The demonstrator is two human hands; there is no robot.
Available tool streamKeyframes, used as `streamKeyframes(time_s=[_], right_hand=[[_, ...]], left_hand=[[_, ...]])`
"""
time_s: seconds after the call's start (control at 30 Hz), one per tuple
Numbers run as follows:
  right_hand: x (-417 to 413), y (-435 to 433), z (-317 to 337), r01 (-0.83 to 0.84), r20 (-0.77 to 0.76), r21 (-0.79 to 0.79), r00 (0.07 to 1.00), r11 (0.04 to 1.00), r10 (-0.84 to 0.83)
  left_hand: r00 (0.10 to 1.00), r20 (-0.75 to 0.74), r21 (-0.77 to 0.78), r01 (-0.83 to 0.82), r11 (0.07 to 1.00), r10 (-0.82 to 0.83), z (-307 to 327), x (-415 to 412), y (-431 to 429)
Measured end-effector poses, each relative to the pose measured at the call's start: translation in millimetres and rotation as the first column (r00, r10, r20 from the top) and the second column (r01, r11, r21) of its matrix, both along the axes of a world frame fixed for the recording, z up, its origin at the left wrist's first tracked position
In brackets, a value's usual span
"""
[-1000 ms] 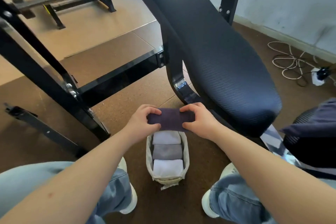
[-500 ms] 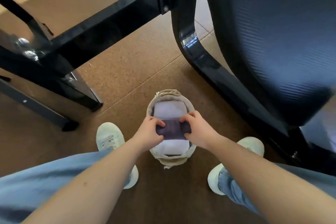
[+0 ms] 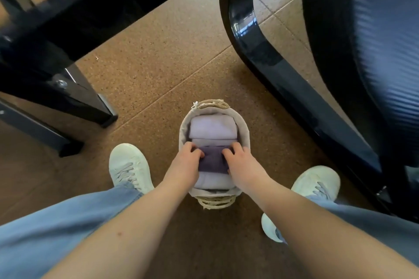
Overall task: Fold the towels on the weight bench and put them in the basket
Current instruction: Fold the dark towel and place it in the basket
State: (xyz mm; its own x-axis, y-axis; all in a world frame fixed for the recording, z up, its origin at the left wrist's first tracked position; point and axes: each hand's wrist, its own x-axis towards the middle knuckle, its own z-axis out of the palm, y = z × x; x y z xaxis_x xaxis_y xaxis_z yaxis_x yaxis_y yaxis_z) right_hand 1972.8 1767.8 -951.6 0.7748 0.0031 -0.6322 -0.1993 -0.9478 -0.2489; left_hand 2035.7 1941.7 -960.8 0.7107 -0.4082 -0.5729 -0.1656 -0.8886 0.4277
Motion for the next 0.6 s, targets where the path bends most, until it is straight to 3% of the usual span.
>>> streamKeyframes(time_s=[0.1,0.17,0.23,0.5,0.6], right_hand=[[-12.1,5.4,5.0,-0.098,0.088,-0.115,0.99,0.988,0.109],[-22.5,8.1,10.7,-0.103,0.188,-0.141,0.974,0.985,0.128],[-30.0,9.5,11.9,-0.141,0.245,-0.139,0.954,0.98,0.172],[-38.4,-9.1,-12.4,-0.263,-0.041,-0.207,0.965,0.942,0.261],[-31.9,-5.2,-17.2,-0.275,-0.094,-0.232,0.961,0.933,0.259]], left_hand=[[0.978,0.159,0.073,0.128,0.989,-0.139,3.9,-9.8,1.5],[0.91,0.284,0.054,0.298,0.953,-0.301,5.9,-14.1,6.5],[0.843,0.313,0.049,0.446,0.894,-0.438,4.3,-15.4,10.9],[0.704,0.027,0.367,0.654,0.662,-0.71,-7.1,-20.0,22.1],[0.708,-0.004,0.409,0.646,0.645,-0.707,-12.2,-22.9,22.5]])
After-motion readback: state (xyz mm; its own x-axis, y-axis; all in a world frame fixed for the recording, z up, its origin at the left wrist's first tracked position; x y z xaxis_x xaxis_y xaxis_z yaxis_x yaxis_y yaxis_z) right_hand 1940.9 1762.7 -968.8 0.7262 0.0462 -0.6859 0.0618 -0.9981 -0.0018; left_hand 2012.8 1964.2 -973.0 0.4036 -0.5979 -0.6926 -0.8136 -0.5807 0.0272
